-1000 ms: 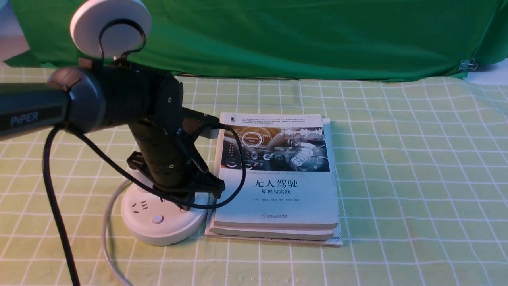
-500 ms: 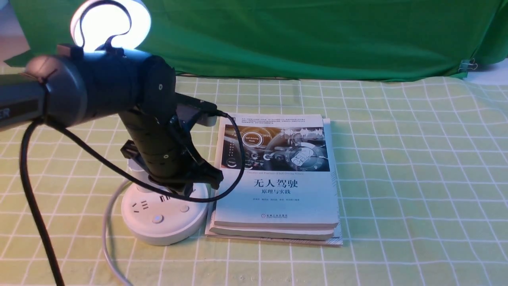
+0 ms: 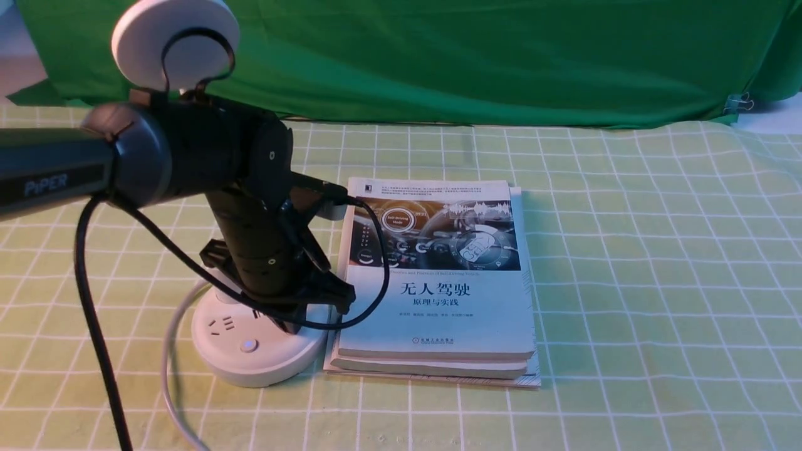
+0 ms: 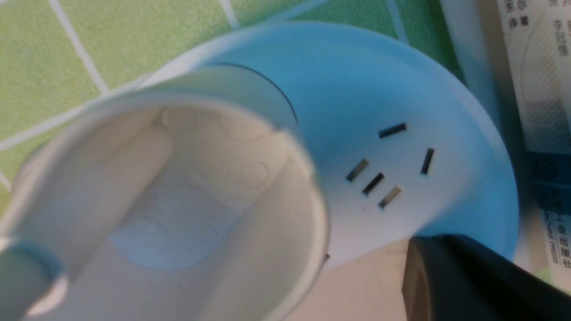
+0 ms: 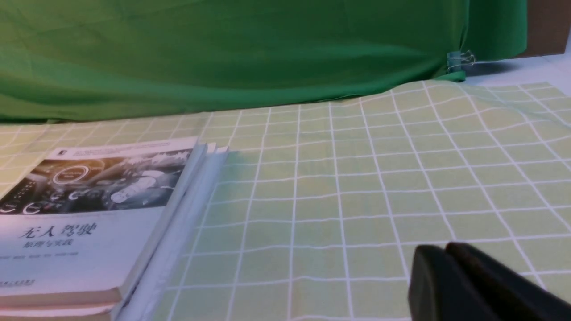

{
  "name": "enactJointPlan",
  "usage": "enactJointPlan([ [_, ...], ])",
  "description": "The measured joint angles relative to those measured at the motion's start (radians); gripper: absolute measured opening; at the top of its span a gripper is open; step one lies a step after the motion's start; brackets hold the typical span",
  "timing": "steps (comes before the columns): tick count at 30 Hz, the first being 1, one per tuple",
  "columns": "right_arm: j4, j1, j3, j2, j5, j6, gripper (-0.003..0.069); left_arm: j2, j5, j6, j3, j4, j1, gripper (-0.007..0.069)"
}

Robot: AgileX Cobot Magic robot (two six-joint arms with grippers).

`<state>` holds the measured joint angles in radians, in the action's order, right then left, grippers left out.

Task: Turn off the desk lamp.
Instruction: Use the left arm to press the button switch on the lamp holder

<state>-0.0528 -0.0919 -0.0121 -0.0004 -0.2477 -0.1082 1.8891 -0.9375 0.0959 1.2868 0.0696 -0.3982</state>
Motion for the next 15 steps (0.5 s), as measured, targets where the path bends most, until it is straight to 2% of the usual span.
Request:
enactJointPlan([
  [15, 0.000, 0.000, 0.000, 0.000, -0.001, 0.000, 0.0029, -0.087, -0.001, -0.007, -0.008, 0.000, -0.001, 0.0002],
])
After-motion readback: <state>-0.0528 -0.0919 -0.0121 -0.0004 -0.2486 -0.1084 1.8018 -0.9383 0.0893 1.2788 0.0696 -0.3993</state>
